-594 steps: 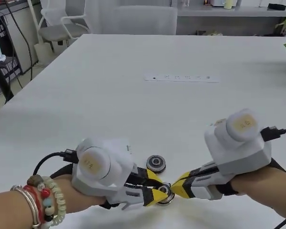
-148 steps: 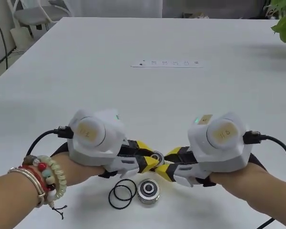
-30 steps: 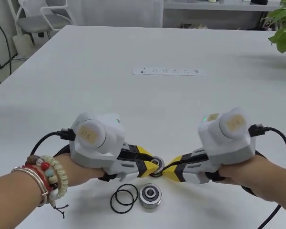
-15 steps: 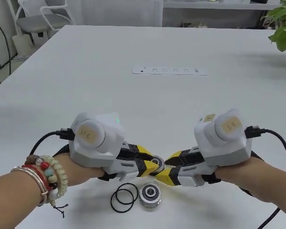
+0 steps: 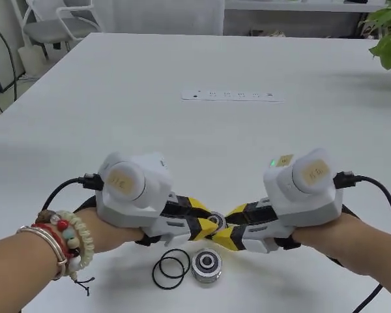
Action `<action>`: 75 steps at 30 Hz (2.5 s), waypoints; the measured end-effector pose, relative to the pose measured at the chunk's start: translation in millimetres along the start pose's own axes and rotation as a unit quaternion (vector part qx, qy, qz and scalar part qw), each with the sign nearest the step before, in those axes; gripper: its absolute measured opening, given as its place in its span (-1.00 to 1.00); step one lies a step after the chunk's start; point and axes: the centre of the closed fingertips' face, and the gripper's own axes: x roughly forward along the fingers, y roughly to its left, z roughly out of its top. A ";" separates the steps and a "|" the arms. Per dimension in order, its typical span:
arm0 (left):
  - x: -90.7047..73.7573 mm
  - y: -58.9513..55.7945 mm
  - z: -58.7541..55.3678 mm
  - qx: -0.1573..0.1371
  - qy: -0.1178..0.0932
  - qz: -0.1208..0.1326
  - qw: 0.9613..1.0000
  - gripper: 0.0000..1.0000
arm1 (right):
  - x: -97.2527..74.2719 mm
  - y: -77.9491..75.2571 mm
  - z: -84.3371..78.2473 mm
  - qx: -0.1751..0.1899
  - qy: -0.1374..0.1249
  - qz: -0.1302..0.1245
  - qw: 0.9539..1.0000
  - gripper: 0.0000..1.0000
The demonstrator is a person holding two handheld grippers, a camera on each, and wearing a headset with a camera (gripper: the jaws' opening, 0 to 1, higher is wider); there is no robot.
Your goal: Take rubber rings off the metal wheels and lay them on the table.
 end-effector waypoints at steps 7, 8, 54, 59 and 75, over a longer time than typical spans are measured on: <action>-0.9 1.7 -0.4 -0.002 0.000 0.004 1.000 -0.84 | -4.6 -1.5 -4.0 0.053 0.010 0.005 0.999 -0.96; -1.0 1.5 -0.4 -0.002 0.001 0.004 1.000 -0.84 | -4.8 -2.4 -3.9 0.047 0.009 0.003 0.999 -0.93; -2.3 1.9 -1.0 -0.005 0.004 0.004 1.000 -0.84 | -1.3 -7.2 -3.3 0.028 0.013 -0.018 0.999 -1.00; -2.3 1.9 -1.3 -0.003 0.006 0.005 1.000 -0.84 | -3.0 -13.3 -2.0 0.067 0.024 -0.040 0.997 -1.00; -2.0 1.6 -1.2 0.000 0.006 0.007 1.000 -0.84 | -6.4 -20.2 0.2 0.204 0.035 -0.069 0.976 -1.00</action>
